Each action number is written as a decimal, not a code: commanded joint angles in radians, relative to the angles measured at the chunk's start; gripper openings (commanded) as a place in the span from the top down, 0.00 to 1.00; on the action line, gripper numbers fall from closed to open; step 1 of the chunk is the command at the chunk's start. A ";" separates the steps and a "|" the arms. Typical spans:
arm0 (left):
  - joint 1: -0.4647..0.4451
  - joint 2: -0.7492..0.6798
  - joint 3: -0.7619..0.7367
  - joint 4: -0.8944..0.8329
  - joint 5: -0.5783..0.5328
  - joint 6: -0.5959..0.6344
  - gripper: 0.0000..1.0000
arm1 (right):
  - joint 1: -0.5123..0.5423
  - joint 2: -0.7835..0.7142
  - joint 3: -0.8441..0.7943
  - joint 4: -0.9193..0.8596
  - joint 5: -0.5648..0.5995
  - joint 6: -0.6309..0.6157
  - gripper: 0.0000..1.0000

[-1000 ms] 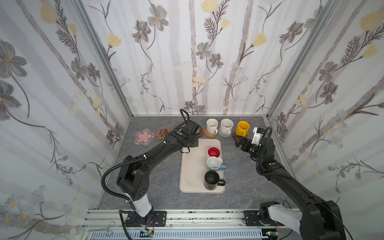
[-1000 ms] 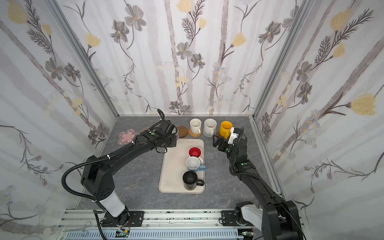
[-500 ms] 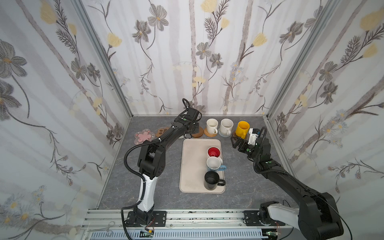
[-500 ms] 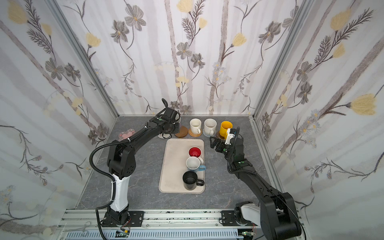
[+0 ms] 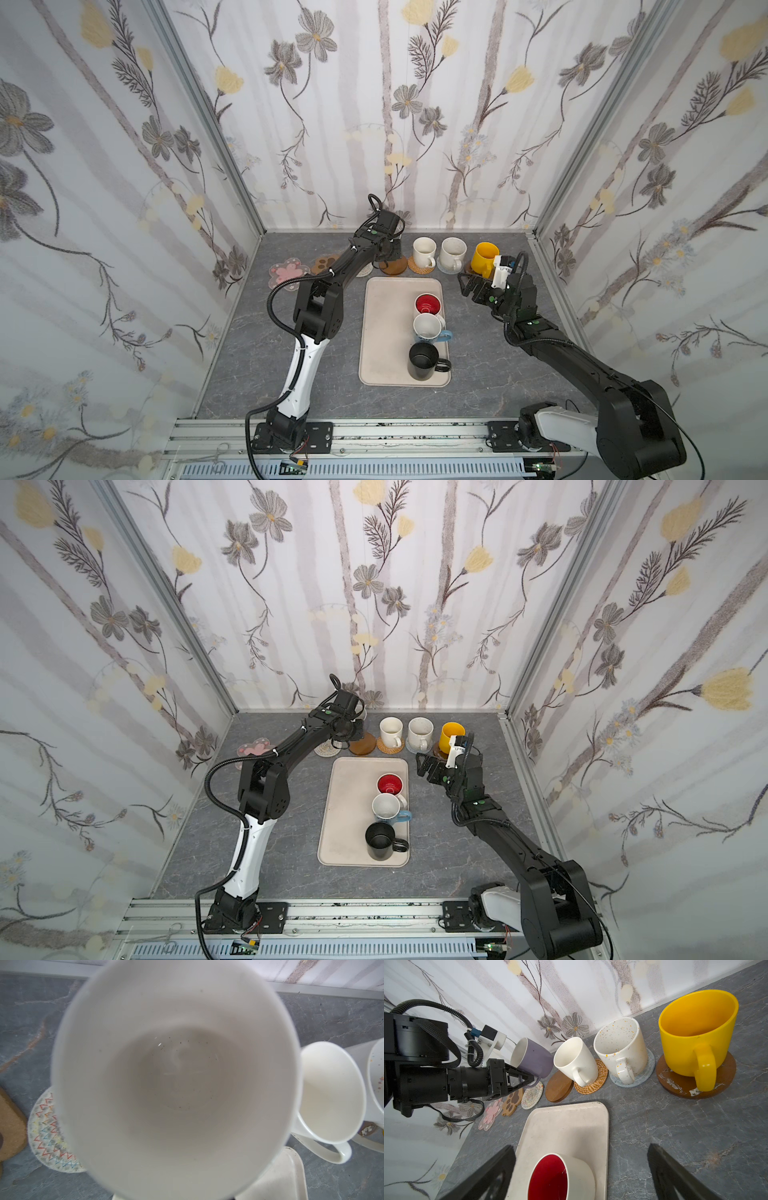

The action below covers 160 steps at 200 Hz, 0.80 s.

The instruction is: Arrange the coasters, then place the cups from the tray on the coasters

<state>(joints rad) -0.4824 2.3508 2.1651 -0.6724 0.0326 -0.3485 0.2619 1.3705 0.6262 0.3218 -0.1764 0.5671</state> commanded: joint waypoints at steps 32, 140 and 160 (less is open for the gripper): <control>0.003 0.028 0.010 -0.005 0.077 -0.027 1.00 | 0.005 0.025 0.017 0.033 0.012 -0.006 0.00; 0.001 0.035 -0.034 -0.016 0.102 -0.030 1.00 | 0.012 0.052 0.026 0.030 0.014 -0.013 0.00; -0.002 0.031 -0.045 -0.019 0.101 -0.030 1.00 | 0.013 0.052 0.027 0.028 0.018 -0.016 0.00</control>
<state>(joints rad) -0.4839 2.3905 2.1304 -0.7017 0.1356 -0.3744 0.2718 1.4178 0.6445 0.3180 -0.1722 0.5632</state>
